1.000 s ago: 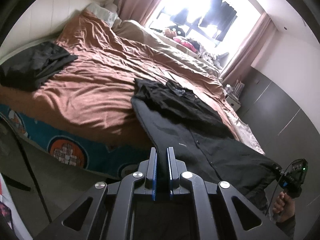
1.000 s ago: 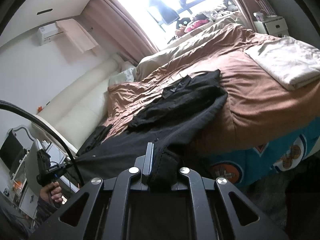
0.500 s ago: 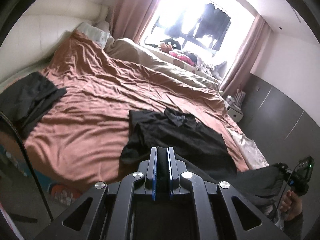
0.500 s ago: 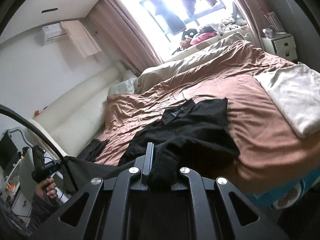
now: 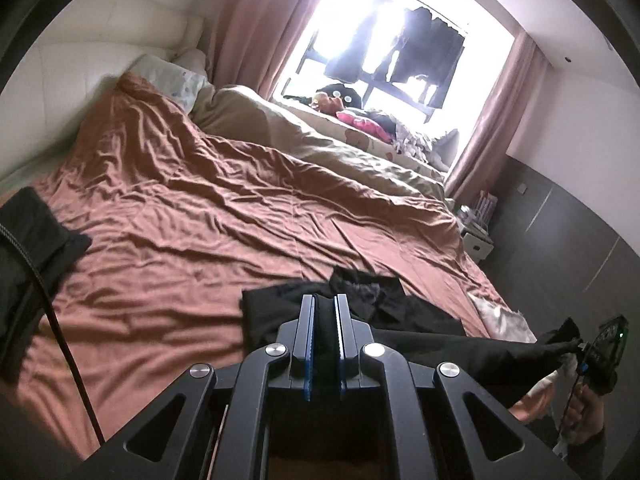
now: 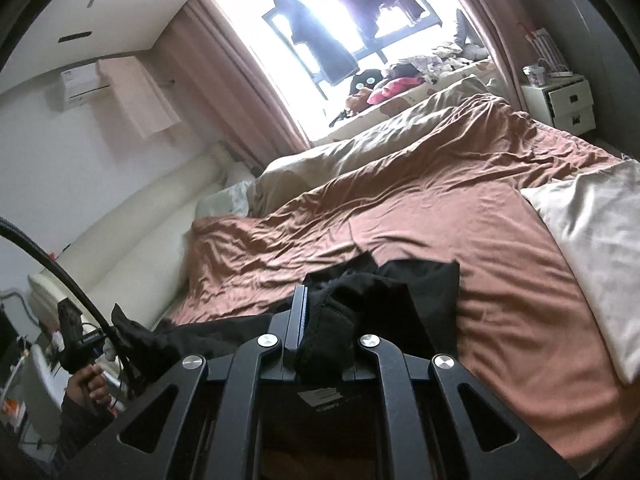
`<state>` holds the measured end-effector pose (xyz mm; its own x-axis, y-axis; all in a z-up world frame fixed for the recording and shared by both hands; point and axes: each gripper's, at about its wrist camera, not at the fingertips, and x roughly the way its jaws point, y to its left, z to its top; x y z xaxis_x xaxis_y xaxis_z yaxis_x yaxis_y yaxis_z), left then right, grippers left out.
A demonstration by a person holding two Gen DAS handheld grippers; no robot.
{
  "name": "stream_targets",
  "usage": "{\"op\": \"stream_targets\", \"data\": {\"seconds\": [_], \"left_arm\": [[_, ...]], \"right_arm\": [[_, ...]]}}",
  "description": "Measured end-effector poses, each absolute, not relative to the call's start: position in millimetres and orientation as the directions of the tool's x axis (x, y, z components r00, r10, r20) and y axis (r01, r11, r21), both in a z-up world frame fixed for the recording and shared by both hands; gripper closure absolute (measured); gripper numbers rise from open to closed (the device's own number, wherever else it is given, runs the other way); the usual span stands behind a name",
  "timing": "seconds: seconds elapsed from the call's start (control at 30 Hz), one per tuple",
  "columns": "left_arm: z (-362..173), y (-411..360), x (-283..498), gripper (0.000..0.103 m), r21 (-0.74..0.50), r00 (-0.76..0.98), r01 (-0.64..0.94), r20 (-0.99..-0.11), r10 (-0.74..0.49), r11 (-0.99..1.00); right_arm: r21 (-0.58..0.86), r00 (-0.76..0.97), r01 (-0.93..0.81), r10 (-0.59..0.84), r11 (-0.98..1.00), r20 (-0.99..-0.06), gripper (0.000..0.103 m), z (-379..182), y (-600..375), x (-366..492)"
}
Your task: Fold large clothes
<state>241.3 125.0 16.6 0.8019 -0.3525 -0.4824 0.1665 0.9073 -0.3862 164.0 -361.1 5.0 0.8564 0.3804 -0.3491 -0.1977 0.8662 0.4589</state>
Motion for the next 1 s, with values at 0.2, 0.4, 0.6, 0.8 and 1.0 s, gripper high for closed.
{"op": "stream_targets", "data": {"seconds": [0.2,0.4,0.6,0.8,1.0], "left_arm": [[14.7,118.8,310.7,0.094,-0.377,0.796,0.169,-0.493,-0.351,0.911],[-4.3,112.6,372.6,0.094,-0.371,0.784,0.158,-0.516,-0.344,0.915],[-47.5,102.6,426.1,0.093,-0.330,0.737,0.086,-0.614,-0.282,0.940],[-89.9,99.9,443.5,0.028,-0.326,0.654,0.043,-0.705,-0.273,0.944],[-93.8,110.9,432.8,0.022,-0.283,0.644,0.026,-0.729,-0.232,0.959]], "right_arm": [[0.451,0.862,-0.186,0.365,0.873,-0.352,0.096,3.7,-356.4,229.3],[0.436,0.862,-0.136,0.324,0.889,-0.390,0.096,-7.3,-347.8,289.6],[0.401,0.848,-0.065,0.262,0.914,-0.460,0.095,-20.8,-322.7,334.9],[0.319,0.817,0.032,0.159,0.947,-0.555,0.036,-34.8,-296.6,358.7],[0.305,0.823,0.077,0.112,0.949,-0.557,0.001,-26.0,-299.8,344.6]]}}
